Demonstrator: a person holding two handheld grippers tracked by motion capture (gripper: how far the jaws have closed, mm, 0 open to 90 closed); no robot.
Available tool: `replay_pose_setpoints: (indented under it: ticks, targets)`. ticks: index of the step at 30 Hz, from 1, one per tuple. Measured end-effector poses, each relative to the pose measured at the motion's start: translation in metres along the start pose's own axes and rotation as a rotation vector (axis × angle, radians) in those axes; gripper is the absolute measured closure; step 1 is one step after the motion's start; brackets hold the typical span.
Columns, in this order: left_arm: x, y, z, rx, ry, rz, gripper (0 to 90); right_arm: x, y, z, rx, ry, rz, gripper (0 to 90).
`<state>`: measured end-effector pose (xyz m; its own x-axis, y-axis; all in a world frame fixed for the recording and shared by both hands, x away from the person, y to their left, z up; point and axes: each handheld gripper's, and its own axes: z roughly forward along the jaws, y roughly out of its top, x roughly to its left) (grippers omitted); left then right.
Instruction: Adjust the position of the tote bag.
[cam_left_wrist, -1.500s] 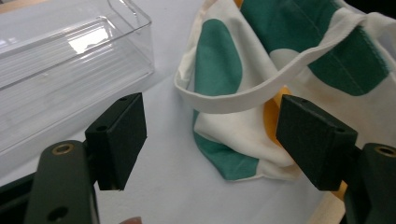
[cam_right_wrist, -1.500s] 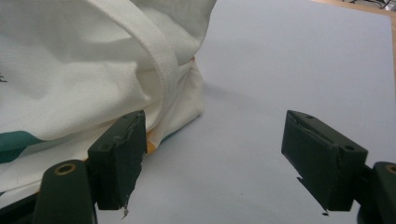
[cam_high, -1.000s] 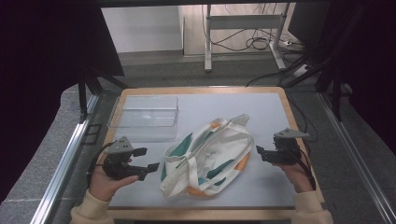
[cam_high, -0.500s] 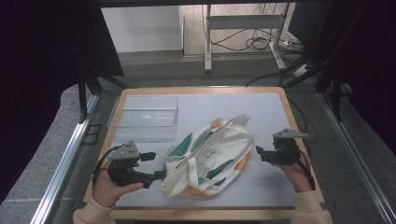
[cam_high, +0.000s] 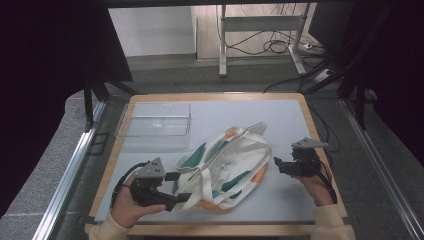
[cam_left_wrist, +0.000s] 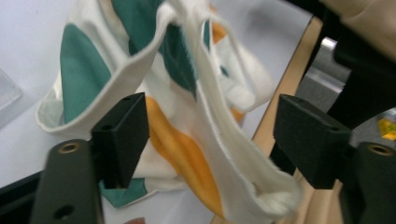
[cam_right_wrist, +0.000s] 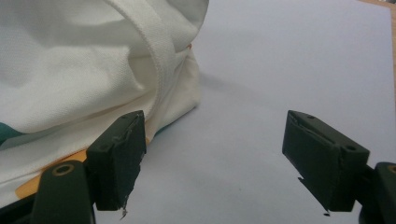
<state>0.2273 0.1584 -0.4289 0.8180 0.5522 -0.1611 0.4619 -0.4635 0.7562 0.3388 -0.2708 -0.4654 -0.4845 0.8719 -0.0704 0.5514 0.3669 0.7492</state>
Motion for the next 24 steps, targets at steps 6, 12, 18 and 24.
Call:
replay_pose_setpoints:
  ticks: [6,12,18,24]
  targets:
    - [0.005,-0.004,0.012,0.069,0.008,-0.011,55.7,-0.001,0.000,0.000,0.000,-0.004,0.001,21.3]
    - [0.011,-0.007,0.014,0.082,-0.030,-0.031,74.6,0.000,0.000,0.001,0.004,-0.010,-0.004,21.2]
    - [0.014,-0.008,0.014,0.077,-0.031,-0.054,80.3,0.001,0.000,0.001,0.001,-0.010,-0.008,21.3]
    - [0.016,-0.009,0.015,0.081,-0.022,-0.066,82.6,-0.001,0.003,-0.005,-0.037,0.020,-0.037,22.9]
